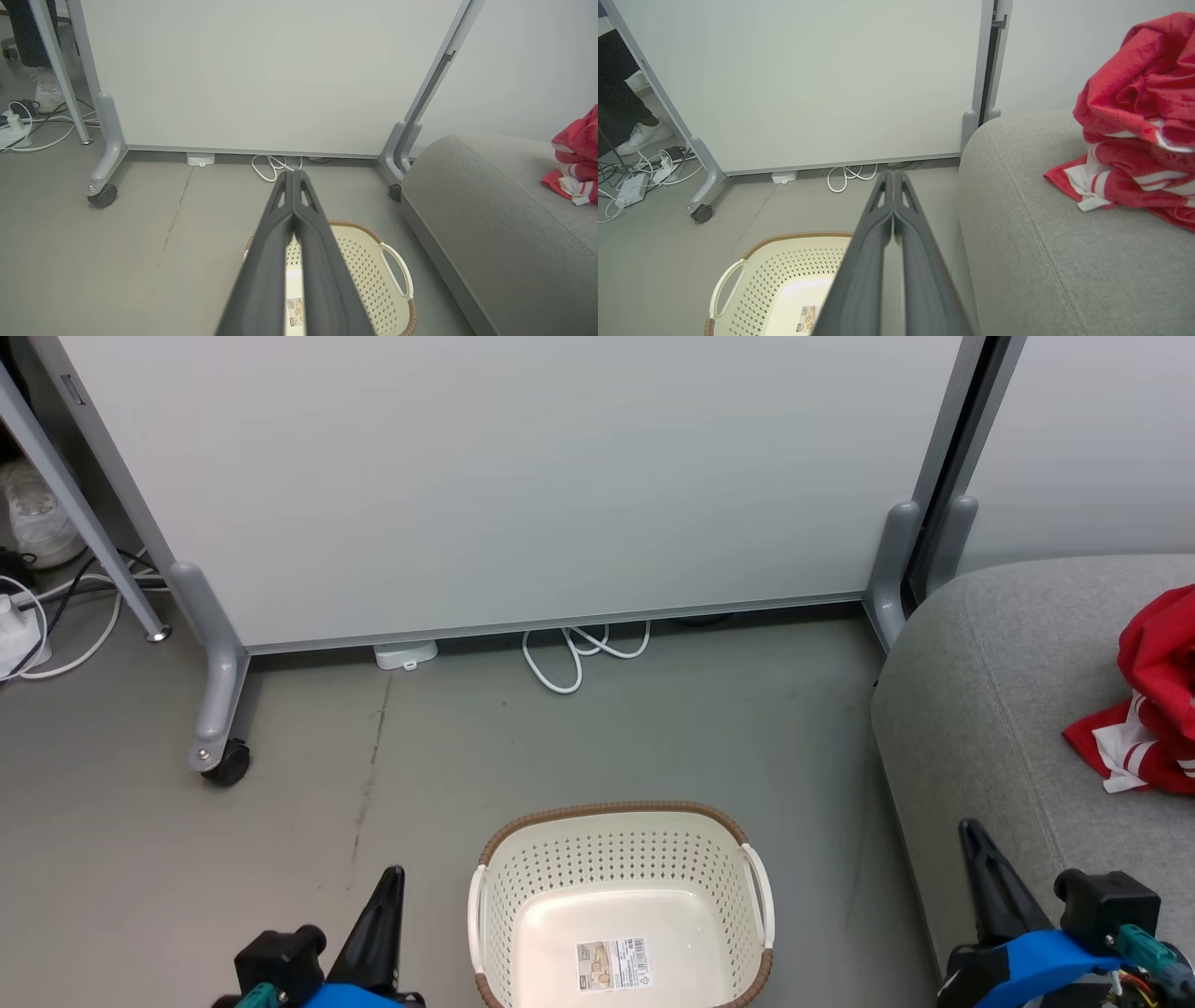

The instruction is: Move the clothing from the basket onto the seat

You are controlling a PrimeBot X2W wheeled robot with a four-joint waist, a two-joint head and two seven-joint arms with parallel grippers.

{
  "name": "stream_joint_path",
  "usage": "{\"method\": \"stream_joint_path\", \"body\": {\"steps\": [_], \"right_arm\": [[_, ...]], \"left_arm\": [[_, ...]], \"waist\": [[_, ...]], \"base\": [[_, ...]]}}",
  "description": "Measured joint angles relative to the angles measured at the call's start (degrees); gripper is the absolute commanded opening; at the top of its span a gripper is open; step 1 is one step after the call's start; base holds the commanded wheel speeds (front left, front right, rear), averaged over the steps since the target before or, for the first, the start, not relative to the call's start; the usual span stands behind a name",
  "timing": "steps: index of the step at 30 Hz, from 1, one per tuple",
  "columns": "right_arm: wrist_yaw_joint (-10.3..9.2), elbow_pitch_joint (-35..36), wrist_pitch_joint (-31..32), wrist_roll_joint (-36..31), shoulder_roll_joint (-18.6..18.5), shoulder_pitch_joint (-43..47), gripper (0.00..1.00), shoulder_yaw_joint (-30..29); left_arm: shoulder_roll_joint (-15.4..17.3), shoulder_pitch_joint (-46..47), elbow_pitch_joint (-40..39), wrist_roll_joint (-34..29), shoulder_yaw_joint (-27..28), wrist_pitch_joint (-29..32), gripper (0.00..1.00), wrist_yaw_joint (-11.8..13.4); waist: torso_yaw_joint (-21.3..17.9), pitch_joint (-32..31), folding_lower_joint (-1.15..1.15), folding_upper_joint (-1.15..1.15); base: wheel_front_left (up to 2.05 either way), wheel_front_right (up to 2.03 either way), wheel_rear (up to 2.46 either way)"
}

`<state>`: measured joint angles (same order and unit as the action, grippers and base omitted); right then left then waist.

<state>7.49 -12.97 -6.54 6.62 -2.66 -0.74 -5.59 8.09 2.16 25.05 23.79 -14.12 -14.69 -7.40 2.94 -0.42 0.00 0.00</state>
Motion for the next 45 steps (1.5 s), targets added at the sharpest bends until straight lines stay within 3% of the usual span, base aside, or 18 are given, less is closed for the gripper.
{"method": "stream_joint_path", "body": {"steps": [24, 45], "right_arm": [[0.0, -0.9, 3.8, 24.6, 0.1, -0.3, 0.0, -0.3], [-0.01, -0.9, 6.5, 42.2, 0.1, -1.6, 0.0, -0.4]], "left_arm": [[-1.3, -0.1, -2.6, 20.0, 5.3, 5.8, 0.0, 0.0], [-2.4, 0.7, -5.0, 34.1, 9.6, 10.1, 0.0, 0.0]], "waist": [[-0.6, 0.1, 0.0, 0.0], [-1.0, 0.2, 0.0, 0.0]], "base": [[0.0, 0.0, 0.0], [0.0, 0.0, 0.0]]}}
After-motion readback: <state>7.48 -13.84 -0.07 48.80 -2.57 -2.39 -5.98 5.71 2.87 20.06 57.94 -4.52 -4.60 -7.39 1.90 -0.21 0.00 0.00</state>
